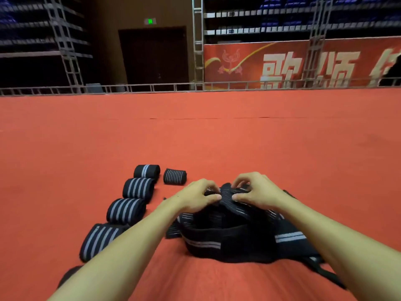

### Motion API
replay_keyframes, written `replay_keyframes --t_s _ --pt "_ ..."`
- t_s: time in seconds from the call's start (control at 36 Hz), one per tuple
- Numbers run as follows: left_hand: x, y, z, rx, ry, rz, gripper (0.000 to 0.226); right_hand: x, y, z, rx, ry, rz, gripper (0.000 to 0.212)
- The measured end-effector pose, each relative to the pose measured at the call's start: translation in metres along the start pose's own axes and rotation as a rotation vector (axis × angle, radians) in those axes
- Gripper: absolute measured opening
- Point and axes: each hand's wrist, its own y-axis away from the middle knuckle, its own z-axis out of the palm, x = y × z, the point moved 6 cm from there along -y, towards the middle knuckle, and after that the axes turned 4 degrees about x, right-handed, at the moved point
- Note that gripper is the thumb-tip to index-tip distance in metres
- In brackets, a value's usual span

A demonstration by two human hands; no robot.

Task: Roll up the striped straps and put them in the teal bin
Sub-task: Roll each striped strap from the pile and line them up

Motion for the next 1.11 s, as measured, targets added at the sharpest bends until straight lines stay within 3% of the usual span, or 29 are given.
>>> replay_keyframes --t_s 0.17,0.36,0.47,0.61,0.72,0.89,1.11 --pt "0.032 -0.006 0.012 0.019 0.115 0.024 0.023 0.015 0.017 -0.010 0.078 -0.080 0.049 0.021" --pt "0.049 -0.013 0.025 -0.126 -0.098 0.116 0.053 0.027 0.019 -0.007 -0.001 -0.145 0.034 0.025" --pt "0.060 -0.016 0.027 -0.096 -0.190 0.178 0.047 0.028 0.025 -0.016 0.017 -0.207 -0.013 0.028" --pt "0.083 -0.013 0.009 0.010 -0.188 0.274 0.024 0.026 0.038 -0.042 0.070 -0.257 -0.100 0.039" --pt "0.117 -0.003 -0.014 0.085 -0.099 0.293 0.018 0.003 0.054 -0.085 0.140 -0.307 -0.177 0.031" --pt "0.133 -0.003 -0.020 0.071 0.026 0.291 0.027 -0.006 0.060 -0.107 0.150 -0.295 -0.274 0.024" --pt "0.158 0.020 -0.050 0.030 0.119 0.251 0.009 -0.042 0.070 -0.136 0.183 -0.322 -0.385 0.022"
